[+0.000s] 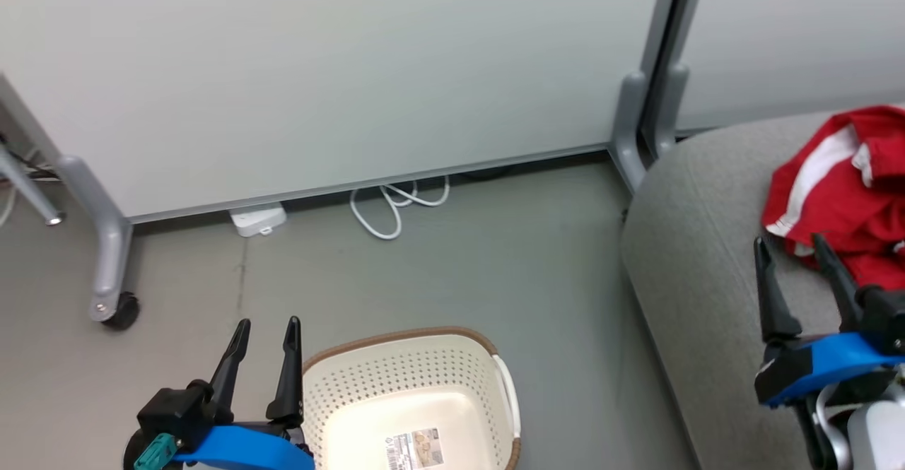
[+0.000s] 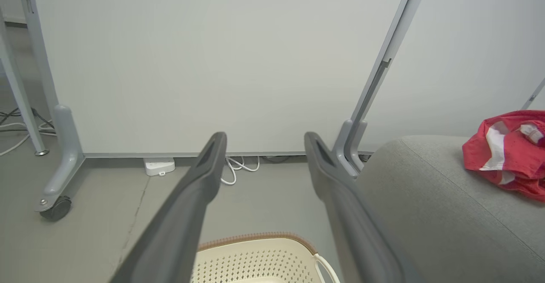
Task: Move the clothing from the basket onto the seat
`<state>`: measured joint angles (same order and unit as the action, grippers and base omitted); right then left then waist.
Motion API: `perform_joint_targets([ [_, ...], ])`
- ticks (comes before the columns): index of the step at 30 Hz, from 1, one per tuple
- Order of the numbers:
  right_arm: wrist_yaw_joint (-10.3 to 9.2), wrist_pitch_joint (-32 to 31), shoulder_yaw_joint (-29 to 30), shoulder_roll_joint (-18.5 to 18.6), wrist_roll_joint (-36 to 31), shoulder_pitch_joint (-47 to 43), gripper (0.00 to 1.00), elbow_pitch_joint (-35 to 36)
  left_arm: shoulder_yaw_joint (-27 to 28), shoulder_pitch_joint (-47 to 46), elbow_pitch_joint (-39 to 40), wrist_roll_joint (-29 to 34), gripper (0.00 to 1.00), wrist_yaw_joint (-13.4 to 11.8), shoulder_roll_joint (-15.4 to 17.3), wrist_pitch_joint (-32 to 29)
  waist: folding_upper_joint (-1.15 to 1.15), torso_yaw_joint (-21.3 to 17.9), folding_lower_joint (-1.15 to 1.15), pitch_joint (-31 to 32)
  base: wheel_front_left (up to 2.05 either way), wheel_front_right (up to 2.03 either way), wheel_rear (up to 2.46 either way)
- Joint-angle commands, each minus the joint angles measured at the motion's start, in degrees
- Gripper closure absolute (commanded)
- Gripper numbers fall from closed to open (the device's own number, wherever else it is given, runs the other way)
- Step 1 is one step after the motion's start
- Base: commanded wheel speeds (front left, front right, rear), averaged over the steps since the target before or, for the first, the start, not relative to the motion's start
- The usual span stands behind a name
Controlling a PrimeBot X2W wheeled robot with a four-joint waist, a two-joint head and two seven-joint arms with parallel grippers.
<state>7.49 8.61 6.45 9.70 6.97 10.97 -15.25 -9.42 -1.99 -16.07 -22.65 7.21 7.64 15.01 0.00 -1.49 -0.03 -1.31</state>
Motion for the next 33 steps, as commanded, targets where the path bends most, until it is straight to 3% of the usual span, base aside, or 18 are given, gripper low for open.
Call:
perform_joint_targets([
  [1, 0.01, -0.35, -0.24, -0.76, -0.24, -1.59, 0.00, 1.02, 0.84, 0.55, 0.13, 0.33, 0.00, 0.42, -0.15, 0.22, 0.00, 1.79, 0.03, 1.41, 0.00, 0.00, 0.00],
  [12, 0.01, -1.28, -4.00, -4.41, -0.26, -7.55, 0.00, 4.43, 4.59, 3.04, -0.54, 1.61, 0.00, 0.43, -1.03, 0.21, 0.00, 3.44, 0.03, 2.22, 0.00, 0.00, 0.00],
  [33, 0.01, -0.54, -5.90, -5.50, 0.42, -7.27, 0.00, 2.88, 4.22, 2.92, -2.64, 0.94, 0.00, 0.42, -1.24, 0.21, 0.00, 3.82, 0.03, 2.27, 0.00, 0.00, 0.00],
])
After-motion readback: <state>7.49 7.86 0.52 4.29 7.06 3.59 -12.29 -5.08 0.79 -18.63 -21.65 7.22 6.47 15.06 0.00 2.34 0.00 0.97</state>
